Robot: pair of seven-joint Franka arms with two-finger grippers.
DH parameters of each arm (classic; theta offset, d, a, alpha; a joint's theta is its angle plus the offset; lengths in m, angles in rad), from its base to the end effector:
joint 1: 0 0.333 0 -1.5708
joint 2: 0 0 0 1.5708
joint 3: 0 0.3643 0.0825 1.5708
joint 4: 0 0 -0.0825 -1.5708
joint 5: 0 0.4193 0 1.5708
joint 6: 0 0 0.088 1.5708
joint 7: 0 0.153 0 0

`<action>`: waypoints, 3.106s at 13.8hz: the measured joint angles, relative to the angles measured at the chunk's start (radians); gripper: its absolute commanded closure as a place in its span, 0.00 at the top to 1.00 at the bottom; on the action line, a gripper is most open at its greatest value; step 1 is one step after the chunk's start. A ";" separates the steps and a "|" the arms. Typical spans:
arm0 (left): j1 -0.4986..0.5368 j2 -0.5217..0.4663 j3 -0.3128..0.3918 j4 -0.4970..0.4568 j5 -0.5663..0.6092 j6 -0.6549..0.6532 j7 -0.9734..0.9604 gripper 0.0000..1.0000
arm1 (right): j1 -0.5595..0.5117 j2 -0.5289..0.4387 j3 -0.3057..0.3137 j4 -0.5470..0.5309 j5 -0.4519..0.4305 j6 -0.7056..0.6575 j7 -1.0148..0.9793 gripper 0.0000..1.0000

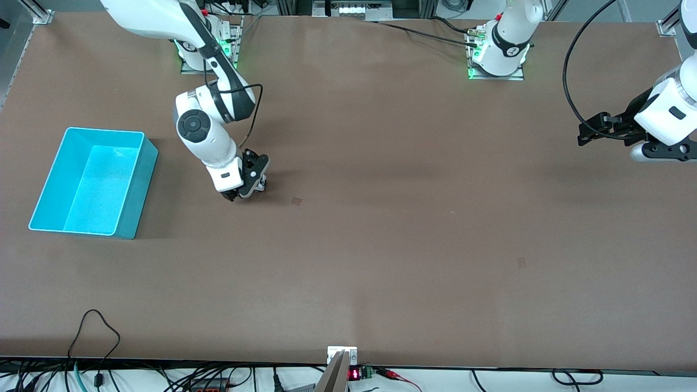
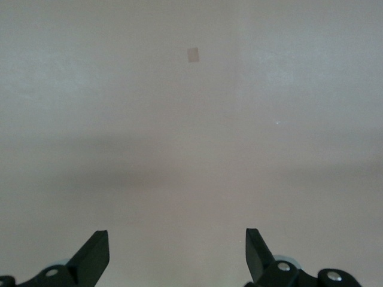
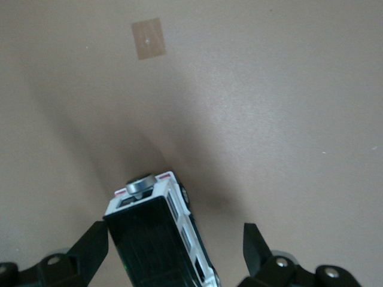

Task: Wind and store white jeep toy
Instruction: 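Lower the right gripper and close it on the jeep, then lift the jeep and carry it over the blue box, then lower the held jeep into the blue box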

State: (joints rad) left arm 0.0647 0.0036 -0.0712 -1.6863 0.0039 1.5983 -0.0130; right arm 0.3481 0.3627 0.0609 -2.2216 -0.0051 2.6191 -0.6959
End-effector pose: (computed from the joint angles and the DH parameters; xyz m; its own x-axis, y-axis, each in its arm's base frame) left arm 0.5836 -0.0031 0.5687 0.9958 0.0064 -0.0914 0.0060 -1.0000 -0.0048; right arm 0.5424 0.2361 0.1827 0.4487 0.8928 0.0394 0.8933 -0.4493 0.0082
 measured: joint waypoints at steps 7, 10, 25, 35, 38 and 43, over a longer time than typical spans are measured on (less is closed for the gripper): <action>0.000 0.000 0.000 0.001 0.000 -0.005 0.000 1.00 | 0.008 0.002 0.000 -0.031 0.000 0.035 0.022 0.42; 0.000 0.000 0.000 0.001 0.000 -0.006 0.000 1.00 | 0.012 -0.005 0.000 -0.031 0.000 0.034 0.023 0.00; 0.000 0.000 0.000 0.002 0.000 -0.007 0.000 1.00 | -0.004 -0.178 -0.379 0.193 -0.001 -0.440 0.310 0.00; 0.000 0.000 0.002 0.002 0.000 -0.007 0.000 1.00 | -0.097 -0.113 -0.567 0.227 -0.016 -0.426 0.458 0.00; 0.000 0.000 0.004 0.002 0.000 -0.007 0.000 1.00 | -0.159 -0.062 -0.568 0.221 -0.016 -0.387 0.459 0.00; 0.001 0.000 0.008 0.002 0.000 -0.008 0.000 1.00 | -0.182 -0.005 -0.568 0.130 -0.015 -0.228 0.461 0.00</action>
State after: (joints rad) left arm 0.0659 0.0036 -0.0627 -1.6841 0.0039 1.5907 -0.0129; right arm 0.1658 0.3577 -0.5069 -2.0913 -0.0200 2.3907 -0.2348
